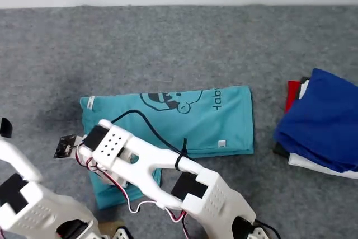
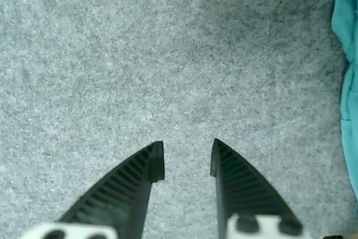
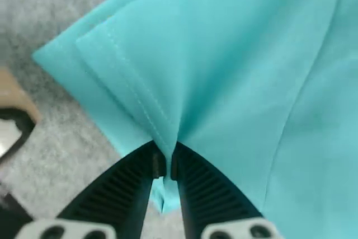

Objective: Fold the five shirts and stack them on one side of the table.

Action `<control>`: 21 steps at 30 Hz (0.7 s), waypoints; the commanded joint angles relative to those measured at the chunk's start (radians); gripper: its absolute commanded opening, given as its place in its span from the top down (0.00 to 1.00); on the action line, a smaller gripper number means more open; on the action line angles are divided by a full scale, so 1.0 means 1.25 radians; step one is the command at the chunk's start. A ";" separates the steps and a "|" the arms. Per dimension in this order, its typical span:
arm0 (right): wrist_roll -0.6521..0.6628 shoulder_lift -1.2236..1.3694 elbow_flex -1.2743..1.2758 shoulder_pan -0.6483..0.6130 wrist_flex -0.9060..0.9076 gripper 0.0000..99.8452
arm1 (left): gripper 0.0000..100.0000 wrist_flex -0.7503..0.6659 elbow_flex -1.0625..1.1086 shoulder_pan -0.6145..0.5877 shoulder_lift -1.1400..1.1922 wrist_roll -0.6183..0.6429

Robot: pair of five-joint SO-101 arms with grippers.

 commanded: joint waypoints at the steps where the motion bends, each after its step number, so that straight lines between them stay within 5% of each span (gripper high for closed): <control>1: 0.010 -0.006 -0.052 0.007 0.063 0.99 | 0.85 0.020 -0.004 -0.004 -0.045 -0.007; 11: 0.010 -0.006 -0.061 -0.060 0.091 0.98 | 0.85 0.020 -0.004 0.000 -0.045 -0.007; 17: 0.002 0.002 -0.061 -0.072 0.109 0.83 | 0.85 0.020 -0.004 -0.002 -0.045 -0.007; 21: 0.005 -0.004 -0.064 -0.066 0.071 0.82 | 0.85 0.020 -0.004 -0.001 -0.045 -0.007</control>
